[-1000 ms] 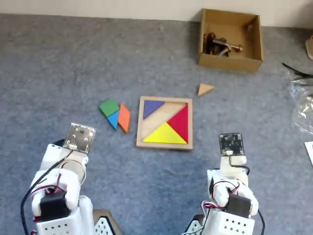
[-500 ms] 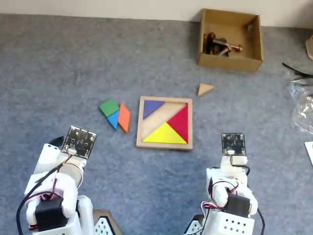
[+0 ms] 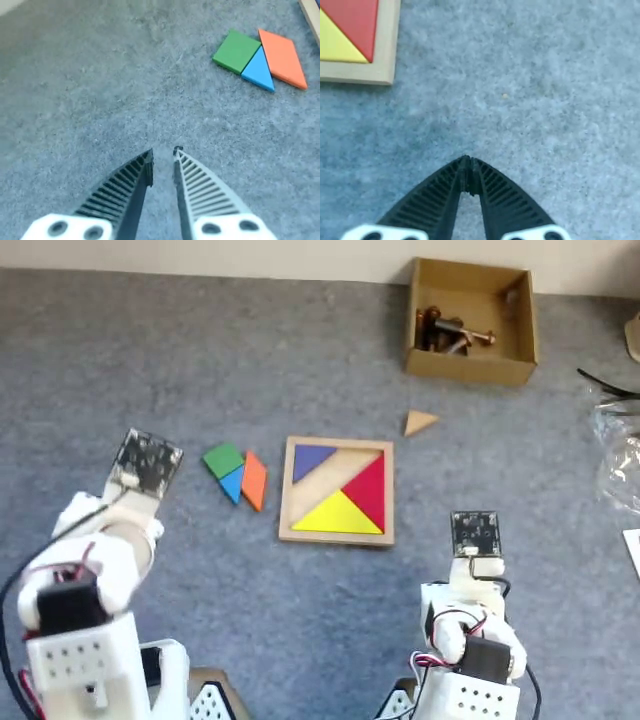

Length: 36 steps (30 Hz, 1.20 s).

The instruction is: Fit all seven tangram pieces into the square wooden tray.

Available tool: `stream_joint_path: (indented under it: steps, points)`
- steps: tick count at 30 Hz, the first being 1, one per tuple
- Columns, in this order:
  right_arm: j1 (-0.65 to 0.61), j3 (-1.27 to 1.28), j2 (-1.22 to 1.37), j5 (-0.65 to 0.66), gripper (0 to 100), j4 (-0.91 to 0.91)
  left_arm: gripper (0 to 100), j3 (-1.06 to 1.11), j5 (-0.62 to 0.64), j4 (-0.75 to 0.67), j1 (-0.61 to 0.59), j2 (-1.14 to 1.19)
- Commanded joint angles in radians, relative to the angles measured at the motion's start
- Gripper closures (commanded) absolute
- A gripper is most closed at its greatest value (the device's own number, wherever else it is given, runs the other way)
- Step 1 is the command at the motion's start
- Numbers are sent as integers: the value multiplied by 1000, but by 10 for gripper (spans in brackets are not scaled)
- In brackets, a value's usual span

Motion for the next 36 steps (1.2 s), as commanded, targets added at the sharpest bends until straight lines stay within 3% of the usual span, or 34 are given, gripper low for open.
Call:
stream_joint_path:
  steps: [1,8,13,20,24,30,36]
  points:
    - [-7,110,-7,-11,993,-27,919,-105,-5,5,47,134]
    - [-5,110,-7,-11,993,-27,913,-191,-9,-3,182,366]
    - [-5,110,-7,-8,993,-27,813,-283,-20,-3,209,544]
    - [-5,110,-7,-6,993,-27,772,-481,-144,-3,205,783]
    - [-5,110,-8,-6,993,-27,772,-607,-319,5,205,931]
    - [-5,110,-8,-6,993,-27,771,-762,-459,2,205,1139]
    - [-5,110,-8,-6,993,-27,680,-924,-416,-2,203,1336]
